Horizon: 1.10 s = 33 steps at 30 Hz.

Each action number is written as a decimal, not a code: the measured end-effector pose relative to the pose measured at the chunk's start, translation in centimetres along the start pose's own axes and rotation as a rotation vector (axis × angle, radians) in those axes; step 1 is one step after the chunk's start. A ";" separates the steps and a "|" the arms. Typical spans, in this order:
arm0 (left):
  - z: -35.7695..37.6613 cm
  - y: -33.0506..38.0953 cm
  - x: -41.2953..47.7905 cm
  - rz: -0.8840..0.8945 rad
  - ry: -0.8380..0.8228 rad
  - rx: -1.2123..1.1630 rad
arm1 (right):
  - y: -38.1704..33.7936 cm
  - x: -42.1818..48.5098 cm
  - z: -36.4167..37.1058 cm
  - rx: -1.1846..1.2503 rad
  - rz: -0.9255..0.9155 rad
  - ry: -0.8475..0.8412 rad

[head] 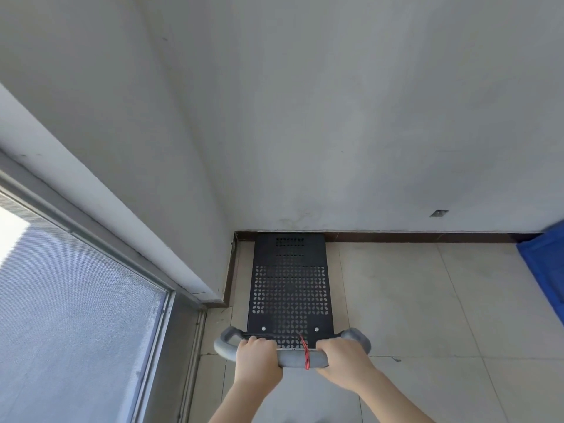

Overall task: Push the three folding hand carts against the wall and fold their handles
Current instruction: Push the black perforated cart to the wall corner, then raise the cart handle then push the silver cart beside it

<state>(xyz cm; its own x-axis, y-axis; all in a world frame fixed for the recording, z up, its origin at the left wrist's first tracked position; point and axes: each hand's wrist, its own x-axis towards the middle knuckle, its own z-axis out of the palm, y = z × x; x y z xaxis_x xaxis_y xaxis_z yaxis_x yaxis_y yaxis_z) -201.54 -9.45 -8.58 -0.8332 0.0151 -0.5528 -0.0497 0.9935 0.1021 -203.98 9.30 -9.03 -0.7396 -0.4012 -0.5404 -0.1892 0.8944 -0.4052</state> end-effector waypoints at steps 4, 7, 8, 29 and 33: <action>0.3 0.1 0.1 0.005 0.015 0.014 | 0.0 -0.2 0.1 0.014 0.009 0.018; 0.5 0.1 -0.1 0.007 0.025 0.017 | -0.2 -0.5 0.5 -0.003 0.006 0.082; 0.5 0.1 -0.2 0.016 0.027 0.013 | -0.3 -0.6 0.4 -0.017 0.005 0.104; -9.4 6.6 -7.4 0.415 0.178 -0.040 | -2.2 -15.1 -7.3 0.227 0.225 0.424; -11.7 11.0 -10.0 0.617 0.190 0.081 | -1.8 -21.9 -6.8 0.298 0.397 0.579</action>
<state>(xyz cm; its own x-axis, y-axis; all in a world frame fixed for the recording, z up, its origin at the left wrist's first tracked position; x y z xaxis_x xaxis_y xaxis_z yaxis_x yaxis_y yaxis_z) -200.25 0.00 7.74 -0.7786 0.5731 -0.2556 0.5050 0.8141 0.2868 -191.84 17.79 8.51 -0.9521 0.1805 -0.2469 0.2830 0.8261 -0.4873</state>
